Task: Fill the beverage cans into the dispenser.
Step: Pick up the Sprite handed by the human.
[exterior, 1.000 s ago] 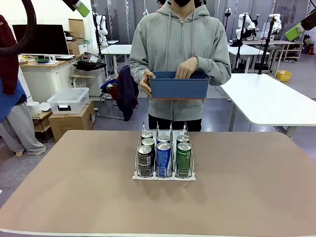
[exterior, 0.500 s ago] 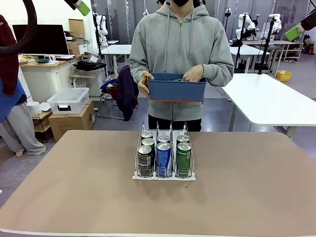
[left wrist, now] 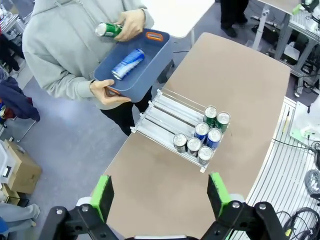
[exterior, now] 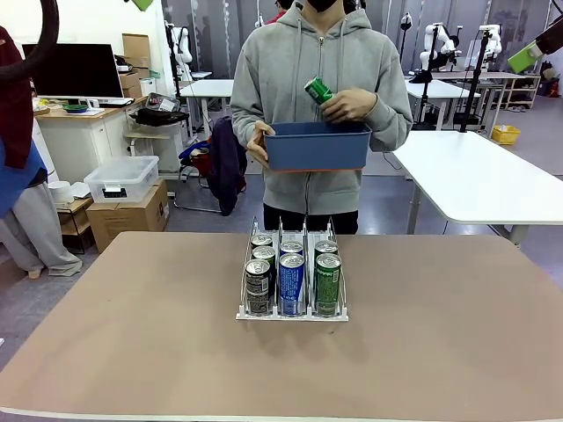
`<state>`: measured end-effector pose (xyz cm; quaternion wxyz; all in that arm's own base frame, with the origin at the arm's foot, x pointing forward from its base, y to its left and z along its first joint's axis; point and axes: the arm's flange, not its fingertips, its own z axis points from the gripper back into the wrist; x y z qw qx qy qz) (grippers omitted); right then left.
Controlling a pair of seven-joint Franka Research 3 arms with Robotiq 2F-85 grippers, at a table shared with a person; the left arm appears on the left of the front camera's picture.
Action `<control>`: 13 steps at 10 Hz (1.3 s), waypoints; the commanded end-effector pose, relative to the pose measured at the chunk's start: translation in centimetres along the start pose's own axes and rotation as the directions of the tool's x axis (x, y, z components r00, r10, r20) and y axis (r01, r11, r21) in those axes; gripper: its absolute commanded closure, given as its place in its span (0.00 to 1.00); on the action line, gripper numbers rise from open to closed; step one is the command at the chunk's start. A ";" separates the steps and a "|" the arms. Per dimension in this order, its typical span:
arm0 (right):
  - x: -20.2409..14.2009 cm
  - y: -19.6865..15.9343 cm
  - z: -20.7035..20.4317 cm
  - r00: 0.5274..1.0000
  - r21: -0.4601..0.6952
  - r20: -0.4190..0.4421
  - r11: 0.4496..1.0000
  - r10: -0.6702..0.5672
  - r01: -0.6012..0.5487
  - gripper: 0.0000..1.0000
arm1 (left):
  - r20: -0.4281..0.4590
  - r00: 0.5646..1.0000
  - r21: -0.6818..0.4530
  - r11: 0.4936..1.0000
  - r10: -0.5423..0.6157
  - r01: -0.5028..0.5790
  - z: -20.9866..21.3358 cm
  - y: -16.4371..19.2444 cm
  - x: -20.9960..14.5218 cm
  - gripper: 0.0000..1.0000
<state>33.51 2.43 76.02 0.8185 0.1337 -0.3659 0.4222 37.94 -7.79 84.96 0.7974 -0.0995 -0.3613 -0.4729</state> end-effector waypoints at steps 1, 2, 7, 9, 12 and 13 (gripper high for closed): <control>0.0 0.0 0.0 1.000 0.000 0.000 1.000 0.000 0.000 0.00 | 0.021 1.000 -0.053 0.998 -0.023 0.024 0.4 0.6 0.1 0.00; 0.0 0.0 0.0 1.000 0.000 0.000 1.000 0.000 0.000 0.00 | -0.001 1.000 -0.058 0.998 -0.008 0.008 -0.1 0.6 0.2 0.00; 0.0 0.0 0.0 1.000 0.000 0.000 1.000 0.000 0.000 0.00 | 0.003 1.000 -0.014 1.000 -0.006 0.006 0.4 -0.2 0.2 0.00; 0.0 0.0 0.0 1.000 0.000 0.000 1.000 0.000 0.000 0.00 | 0.003 1.000 -0.014 1.000 -0.006 0.006 0.4 -0.2 0.2 0.00; 0.0 0.0 0.0 1.000 0.000 0.000 1.000 0.000 0.000 0.00 | 0.003 1.000 -0.014 1.000 -0.006 0.006 0.4 -0.2 0.2 0.00; 0.0 0.0 0.0 1.000 0.000 0.000 1.000 0.000 0.000 0.00 | 0.003 1.000 -0.014 1.000 -0.006 0.006 0.4 -0.2 0.2 0.00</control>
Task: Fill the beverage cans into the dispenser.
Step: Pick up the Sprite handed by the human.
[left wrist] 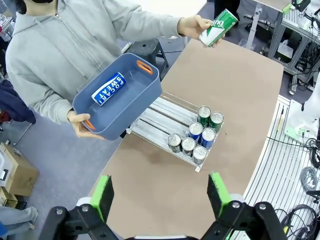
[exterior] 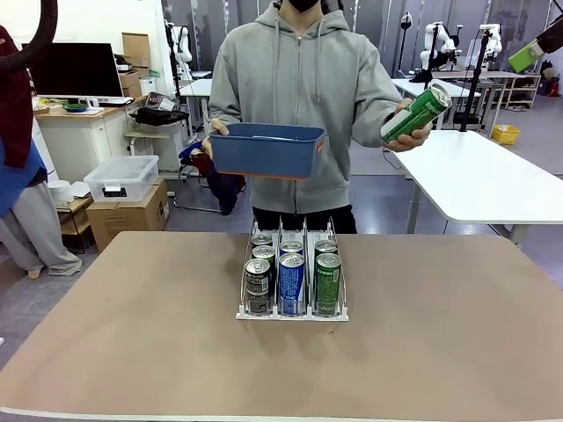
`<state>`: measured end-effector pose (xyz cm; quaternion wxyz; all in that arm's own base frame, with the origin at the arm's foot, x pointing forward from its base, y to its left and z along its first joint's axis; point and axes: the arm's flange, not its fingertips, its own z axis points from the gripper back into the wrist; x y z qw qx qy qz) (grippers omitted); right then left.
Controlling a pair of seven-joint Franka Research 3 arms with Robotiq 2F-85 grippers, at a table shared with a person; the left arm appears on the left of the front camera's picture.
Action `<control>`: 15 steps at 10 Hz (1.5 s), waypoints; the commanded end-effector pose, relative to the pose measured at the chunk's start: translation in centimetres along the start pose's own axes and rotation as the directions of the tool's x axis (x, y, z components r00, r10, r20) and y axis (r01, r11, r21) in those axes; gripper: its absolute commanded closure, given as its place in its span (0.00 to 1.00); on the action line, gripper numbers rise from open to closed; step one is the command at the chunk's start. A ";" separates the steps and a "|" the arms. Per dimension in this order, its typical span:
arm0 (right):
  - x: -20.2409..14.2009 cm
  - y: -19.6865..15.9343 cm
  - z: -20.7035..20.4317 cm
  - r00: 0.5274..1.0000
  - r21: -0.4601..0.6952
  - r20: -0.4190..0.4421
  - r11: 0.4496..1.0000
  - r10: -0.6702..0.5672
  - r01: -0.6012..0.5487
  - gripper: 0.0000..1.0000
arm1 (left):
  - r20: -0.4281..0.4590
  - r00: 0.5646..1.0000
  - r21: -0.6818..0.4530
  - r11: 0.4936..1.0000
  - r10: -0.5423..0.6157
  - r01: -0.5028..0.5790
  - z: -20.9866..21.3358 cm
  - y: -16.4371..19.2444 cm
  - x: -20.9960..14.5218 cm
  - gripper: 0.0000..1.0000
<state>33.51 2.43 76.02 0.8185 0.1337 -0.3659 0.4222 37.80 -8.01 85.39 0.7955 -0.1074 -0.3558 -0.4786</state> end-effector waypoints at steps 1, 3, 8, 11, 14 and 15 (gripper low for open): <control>0.0 0.0 0.0 1.000 0.000 0.000 1.000 0.000 0.000 0.00 | 0.004 1.000 0.009 1.000 -0.002 0.002 0.2 -0.1 -0.2 0.00; 0.0 0.0 0.0 1.000 0.000 0.000 1.000 0.000 0.000 0.00 | 0.004 1.000 0.009 1.000 -0.002 0.002 0.2 -0.1 -0.2 0.00; 0.0 0.0 0.0 1.000 0.000 0.000 1.000 0.000 0.000 0.00 | 0.004 1.000 0.009 1.000 -0.002 0.002 0.2 -0.1 -0.2 0.00; 0.0 0.0 0.0 1.000 0.000 0.000 1.000 0.000 0.000 0.00 | 0.004 1.000 0.009 1.000 -0.002 0.002 0.2 -0.1 -0.2 0.00; 0.0 0.0 0.0 1.000 0.000 0.000 1.000 0.000 0.000 0.00 | 0.004 1.000 0.009 1.000 -0.002 0.002 0.2 -0.1 -0.2 0.00; 0.0 0.0 0.0 1.000 0.000 0.000 1.000 0.000 0.000 0.00 | 0.004 1.000 0.009 1.000 -0.002 0.002 0.2 -0.1 -0.2 0.00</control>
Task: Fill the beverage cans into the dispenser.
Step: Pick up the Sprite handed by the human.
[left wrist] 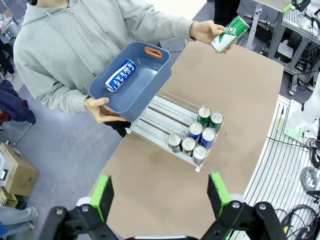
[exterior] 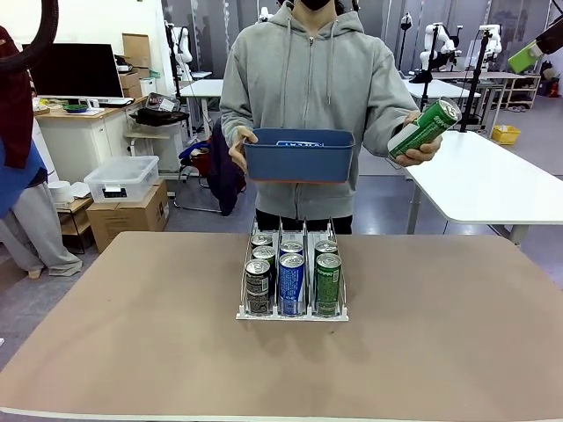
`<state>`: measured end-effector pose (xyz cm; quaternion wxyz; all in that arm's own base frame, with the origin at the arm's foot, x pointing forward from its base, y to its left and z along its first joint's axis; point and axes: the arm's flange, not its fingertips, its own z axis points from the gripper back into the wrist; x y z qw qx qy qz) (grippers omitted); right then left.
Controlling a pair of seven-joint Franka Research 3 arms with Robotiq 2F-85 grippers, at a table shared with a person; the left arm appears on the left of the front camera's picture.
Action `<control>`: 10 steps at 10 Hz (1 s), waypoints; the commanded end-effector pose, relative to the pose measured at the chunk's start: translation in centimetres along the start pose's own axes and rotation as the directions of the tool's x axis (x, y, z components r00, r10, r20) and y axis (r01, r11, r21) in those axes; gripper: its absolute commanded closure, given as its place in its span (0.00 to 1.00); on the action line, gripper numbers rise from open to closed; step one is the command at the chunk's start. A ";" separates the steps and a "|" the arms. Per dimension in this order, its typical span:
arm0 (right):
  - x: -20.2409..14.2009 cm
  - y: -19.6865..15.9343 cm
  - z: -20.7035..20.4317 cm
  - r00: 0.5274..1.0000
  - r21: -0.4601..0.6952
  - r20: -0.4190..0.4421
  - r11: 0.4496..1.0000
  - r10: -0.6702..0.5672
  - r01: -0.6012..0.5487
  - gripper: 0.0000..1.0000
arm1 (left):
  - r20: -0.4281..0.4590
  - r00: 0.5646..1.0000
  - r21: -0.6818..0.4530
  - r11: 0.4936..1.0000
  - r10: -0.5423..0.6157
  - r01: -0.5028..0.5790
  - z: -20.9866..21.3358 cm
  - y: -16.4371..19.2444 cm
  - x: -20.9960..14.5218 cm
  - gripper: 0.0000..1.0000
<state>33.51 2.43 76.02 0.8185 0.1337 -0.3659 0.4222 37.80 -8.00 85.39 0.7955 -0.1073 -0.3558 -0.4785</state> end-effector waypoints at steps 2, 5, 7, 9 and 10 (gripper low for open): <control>0.0 0.0 0.0 1.000 0.000 0.000 1.000 0.000 0.000 0.00 | 0.004 1.000 0.008 1.000 -0.002 0.002 0.2 -0.1 -0.2 0.00; 1.0 -1.3 -2.3 0.999 0.076 -0.038 0.997 0.029 -0.026 0.00 | 0.004 1.000 0.008 1.000 -0.002 0.002 0.2 -0.1 -0.2 0.00; 1.8 -2.5 -4.6 0.998 0.114 -0.055 0.993 0.031 -0.025 0.00 | 0.004 1.000 0.008 1.000 -0.002 0.002 0.2 -0.1 -0.2 0.00; 2.4 -2.6 -6.9 0.997 0.125 -0.072 0.992 0.032 -0.022 0.00 | 0.004 1.000 0.008 1.000 -0.002 0.002 0.2 -0.1 -0.2 0.00; 2.5 -2.6 -7.7 0.996 0.132 -0.079 0.991 0.034 -0.024 0.00 | 0.004 1.000 0.008 1.000 -0.002 0.002 0.2 -0.1 -0.2 0.00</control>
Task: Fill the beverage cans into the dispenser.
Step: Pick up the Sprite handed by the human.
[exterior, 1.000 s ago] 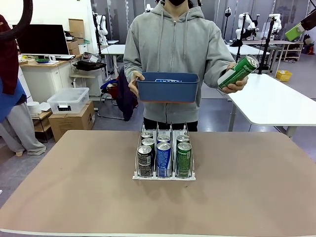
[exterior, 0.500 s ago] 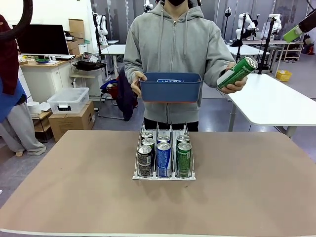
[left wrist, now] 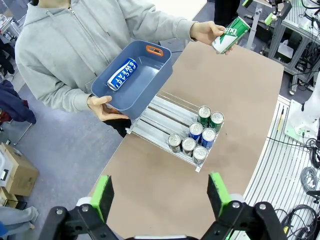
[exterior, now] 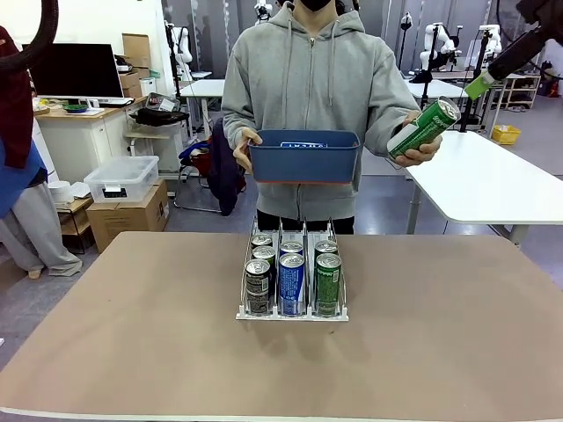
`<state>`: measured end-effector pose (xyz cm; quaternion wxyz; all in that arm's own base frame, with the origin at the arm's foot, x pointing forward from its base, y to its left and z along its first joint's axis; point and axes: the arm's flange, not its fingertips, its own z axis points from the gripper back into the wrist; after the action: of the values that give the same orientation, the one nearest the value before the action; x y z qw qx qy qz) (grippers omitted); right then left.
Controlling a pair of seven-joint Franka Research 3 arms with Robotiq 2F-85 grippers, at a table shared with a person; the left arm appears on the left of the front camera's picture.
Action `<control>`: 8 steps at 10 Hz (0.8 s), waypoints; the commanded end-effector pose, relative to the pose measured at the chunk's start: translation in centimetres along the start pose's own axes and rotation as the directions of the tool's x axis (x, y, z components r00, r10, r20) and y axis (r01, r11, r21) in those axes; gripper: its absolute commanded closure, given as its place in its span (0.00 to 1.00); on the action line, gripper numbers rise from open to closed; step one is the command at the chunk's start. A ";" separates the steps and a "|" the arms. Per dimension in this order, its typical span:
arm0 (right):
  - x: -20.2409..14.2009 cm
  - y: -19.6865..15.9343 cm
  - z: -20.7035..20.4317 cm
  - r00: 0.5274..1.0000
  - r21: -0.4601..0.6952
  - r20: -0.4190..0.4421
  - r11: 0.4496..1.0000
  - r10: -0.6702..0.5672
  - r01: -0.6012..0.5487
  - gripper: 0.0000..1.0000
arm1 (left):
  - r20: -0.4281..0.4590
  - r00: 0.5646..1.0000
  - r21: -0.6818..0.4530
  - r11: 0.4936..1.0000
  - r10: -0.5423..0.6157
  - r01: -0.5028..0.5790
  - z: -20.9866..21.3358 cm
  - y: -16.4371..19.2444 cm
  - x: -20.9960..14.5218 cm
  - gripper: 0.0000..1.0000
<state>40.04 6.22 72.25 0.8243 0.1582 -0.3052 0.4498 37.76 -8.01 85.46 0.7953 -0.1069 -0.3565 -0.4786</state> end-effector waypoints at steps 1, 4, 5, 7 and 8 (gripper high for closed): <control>0.6 -0.2 -0.6 1.000 0.034 0.017 0.999 0.020 -0.021 0.00 | 0.003 1.000 0.007 1.000 -0.001 0.001 0.1 -0.1 -0.2 0.00; 1.0 -0.4 -3.0 1.000 0.030 0.015 0.999 0.010 -0.011 0.00 | 0.003 1.000 0.007 1.000 -0.001 0.001 0.1 -0.1 -0.2 0.00; 0.9 -0.4 -3.7 1.000 0.028 0.010 1.000 0.011 -0.011 0.00 | 0.003 1.000 0.007 1.000 -0.001 0.001 0.1 -0.1 -0.2 0.00; 0.8 -0.6 -4.9 1.000 0.021 -0.004 1.000 0.017 -0.017 0.00 | 0.003 1.000 0.007 1.000 -0.001 0.001 0.1 -0.1 -0.2 0.00; 0.8 -0.6 -5.5 1.000 0.019 -0.013 1.000 0.012 -0.012 0.00 | 0.003 1.000 0.007 1.000 -0.001 0.001 0.1 -0.1 -0.2 0.00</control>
<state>42.71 9.15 69.33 0.8265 0.1670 -0.2883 0.4538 37.75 -8.01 85.48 0.7952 -0.1067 -0.3566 -0.4786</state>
